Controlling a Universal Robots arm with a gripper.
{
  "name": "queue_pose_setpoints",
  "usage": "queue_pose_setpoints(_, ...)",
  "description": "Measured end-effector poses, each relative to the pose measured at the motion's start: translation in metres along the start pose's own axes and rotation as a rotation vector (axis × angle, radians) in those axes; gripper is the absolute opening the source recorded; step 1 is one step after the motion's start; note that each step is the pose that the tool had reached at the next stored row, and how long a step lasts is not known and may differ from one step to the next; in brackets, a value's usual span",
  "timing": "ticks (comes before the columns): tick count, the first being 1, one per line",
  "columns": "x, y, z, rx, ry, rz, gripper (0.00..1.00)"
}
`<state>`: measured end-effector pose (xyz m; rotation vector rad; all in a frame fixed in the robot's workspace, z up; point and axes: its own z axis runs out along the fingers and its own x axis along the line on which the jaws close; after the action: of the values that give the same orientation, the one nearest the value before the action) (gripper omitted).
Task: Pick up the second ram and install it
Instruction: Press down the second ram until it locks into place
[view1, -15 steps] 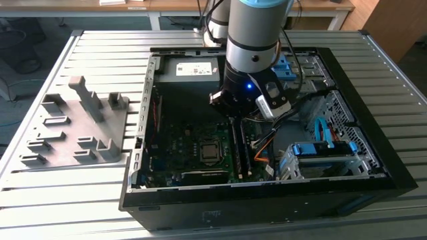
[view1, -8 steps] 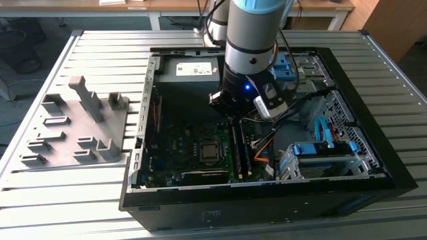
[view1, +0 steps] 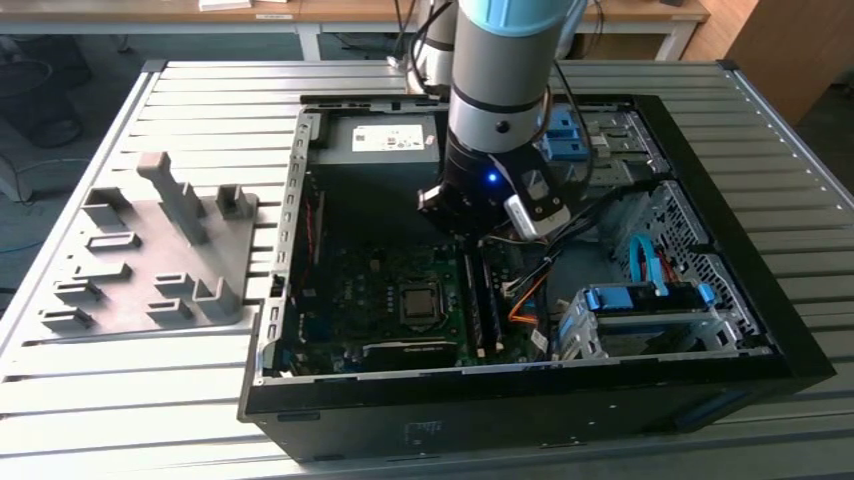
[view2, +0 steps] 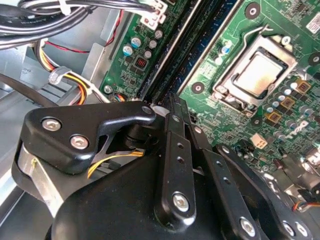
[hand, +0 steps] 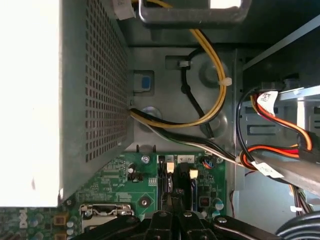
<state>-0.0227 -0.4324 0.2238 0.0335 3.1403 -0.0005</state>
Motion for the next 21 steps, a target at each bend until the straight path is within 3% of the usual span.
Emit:
queue_pose_setpoints(14,0.0002,0.0009,0.0064,0.0002,0.0001,-0.006,0.1)
queue_pose_setpoints(16,0.0001,0.0012,0.0029,-0.002,-0.0009,-0.006,0.1)
queue_pose_setpoints(19,0.0001,0.001,-0.0086,-0.0002,-0.0002,-0.006,0.1)
queue_pose_setpoints(21,0.0001,0.0006,-0.0094,-0.0003,-0.0002,-0.007,0.1)
